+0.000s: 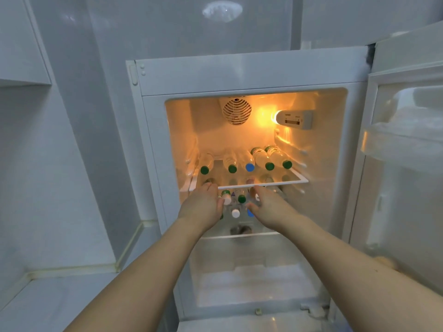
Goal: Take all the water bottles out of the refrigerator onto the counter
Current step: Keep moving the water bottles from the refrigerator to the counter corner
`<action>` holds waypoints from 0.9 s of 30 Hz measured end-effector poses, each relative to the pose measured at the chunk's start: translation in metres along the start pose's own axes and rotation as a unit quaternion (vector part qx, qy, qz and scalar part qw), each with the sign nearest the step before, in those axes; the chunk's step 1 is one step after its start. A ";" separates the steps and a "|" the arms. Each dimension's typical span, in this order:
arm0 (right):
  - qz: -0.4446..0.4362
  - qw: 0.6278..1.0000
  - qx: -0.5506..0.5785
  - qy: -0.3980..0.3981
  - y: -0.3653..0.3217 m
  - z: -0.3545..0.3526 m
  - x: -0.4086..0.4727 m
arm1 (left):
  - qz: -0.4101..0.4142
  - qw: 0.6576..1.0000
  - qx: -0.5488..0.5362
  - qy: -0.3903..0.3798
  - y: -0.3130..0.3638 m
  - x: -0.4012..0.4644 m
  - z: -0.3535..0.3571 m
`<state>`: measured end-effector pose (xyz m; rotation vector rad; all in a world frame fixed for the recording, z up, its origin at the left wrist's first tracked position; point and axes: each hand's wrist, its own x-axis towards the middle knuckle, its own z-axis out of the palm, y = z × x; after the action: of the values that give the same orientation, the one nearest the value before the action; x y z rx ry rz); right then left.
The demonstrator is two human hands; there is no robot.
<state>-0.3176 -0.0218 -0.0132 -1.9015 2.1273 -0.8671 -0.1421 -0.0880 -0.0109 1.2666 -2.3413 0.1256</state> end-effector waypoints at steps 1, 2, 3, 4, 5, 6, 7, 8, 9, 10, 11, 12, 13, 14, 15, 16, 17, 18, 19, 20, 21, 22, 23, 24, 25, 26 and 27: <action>-0.002 1.000 0.004 0.003 0.001 0.001 0.007 | -0.011 1.000 -0.001 -0.003 -0.001 0.008 0.003; -0.001 1.000 0.004 0.005 0.001 0.001 0.016 | -0.021 1.000 0.000 -0.002 -0.004 0.018 0.005; -0.004 1.000 0.004 0.011 0.002 0.003 0.025 | -0.031 1.000 -0.001 -0.001 -0.006 0.027 0.008; -0.004 1.000 0.001 0.014 0.003 0.006 0.034 | -0.038 0.999 -0.003 0.001 -0.008 0.037 0.011; -0.007 1.000 -0.003 0.021 0.004 0.008 0.046 | -0.041 0.999 -0.007 0.004 -0.011 0.048 0.015; -0.006 1.000 -0.005 0.024 0.003 0.009 0.053 | -0.042 0.999 -0.014 0.006 -0.013 0.056 0.019; -0.010 1.000 -0.009 0.028 0.003 0.010 0.064 | -0.046 0.999 -0.024 0.006 -0.015 0.066 0.023; -0.017 0.999 -0.017 0.029 0.001 0.011 0.074 | -0.052 0.998 -0.035 0.007 -0.018 0.076 0.028; -0.025 0.999 -0.027 0.030 0.000 0.013 0.084 | -0.064 0.997 -0.045 0.005 -0.022 0.086 0.033; -0.027 0.998 -0.043 0.029 -0.001 0.015 0.095 | -0.077 0.996 -0.054 0.004 -0.026 0.096 0.039; -0.024 0.998 -0.059 0.030 -0.001 0.017 0.107 | -0.092 0.994 -0.063 0.000 -0.029 0.107 0.045; -0.016 0.997 -0.068 0.030 -0.001 0.020 0.117 | -0.108 0.992 -0.071 0.000 -0.032 0.114 0.050; -0.010 0.997 -0.075 0.034 0.001 0.024 0.128 | -0.126 0.989 -0.079 0.002 -0.035 0.123 0.056; -0.005 0.996 -0.079 0.038 0.002 0.028 0.141 | -0.145 0.986 -0.085 0.007 -0.039 0.131 0.062; 0.003 0.996 -0.081 0.043 0.003 0.033 0.151 | -0.165 0.982 -0.088 0.010 -0.043 0.138 0.068; 0.015 0.996 -0.078 0.048 0.004 0.037 0.161 | -0.183 0.979 -0.091 0.013 -0.048 0.145 0.075; 0.026 0.996 -0.076 0.050 0.004 0.043 0.172 | -0.199 0.976 -0.091 0.011 -0.053 0.153 0.082; 0.035 0.996 -0.072 0.051 0.003 0.047 0.177 | -0.210 0.974 -0.090 0.009 -0.055 0.157 0.086; 0.042 0.995 -0.069 0.052 0.003 0.053 0.184 | -0.216 0.973 -0.080 0.007 -0.059 0.162 0.091; 0.047 0.995 -0.064 0.054 0.004 0.061 0.195 | -0.216 0.974 -0.066 0.009 -0.064 0.170 0.098; 0.053 0.995 -0.059 0.055 0.005 0.066 0.200 | -0.215 0.975 -0.050 0.009 -0.066 0.173 0.102; 0.061 0.995 -0.053 0.056 0.006 0.070 0.207 | -0.216 0.976 -0.038 0.009 -0.068 0.178 0.105; 0.069 0.995 -0.047 0.055 0.007 0.075 0.215 | -0.222 0.975 -0.030 0.009 -0.069 0.182 0.109; 0.074 0.995 -0.041 0.056 0.008 0.078 0.221 | -0.229 0.973 -0.030 0.010 -0.070 0.186 0.112; 0.080 0.995 -0.037 0.054 0.008 0.079 0.225 | -0.241 0.970 -0.036 0.011 -0.070 0.189 0.114; 0.082 0.995 -0.036 0.055 0.010 0.081 0.231 | -0.255 0.966 -0.045 0.014 -0.071 0.192 0.116; 0.082 0.995 -0.034 0.054 0.011 0.082 0.236 | -0.268 0.962 -0.051 0.016 -0.071 0.196 0.117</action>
<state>-0.3298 -0.2709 -0.0259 -1.7144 2.3665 -0.8930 -0.2172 -0.3131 -0.0373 1.7746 -1.8692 -0.1485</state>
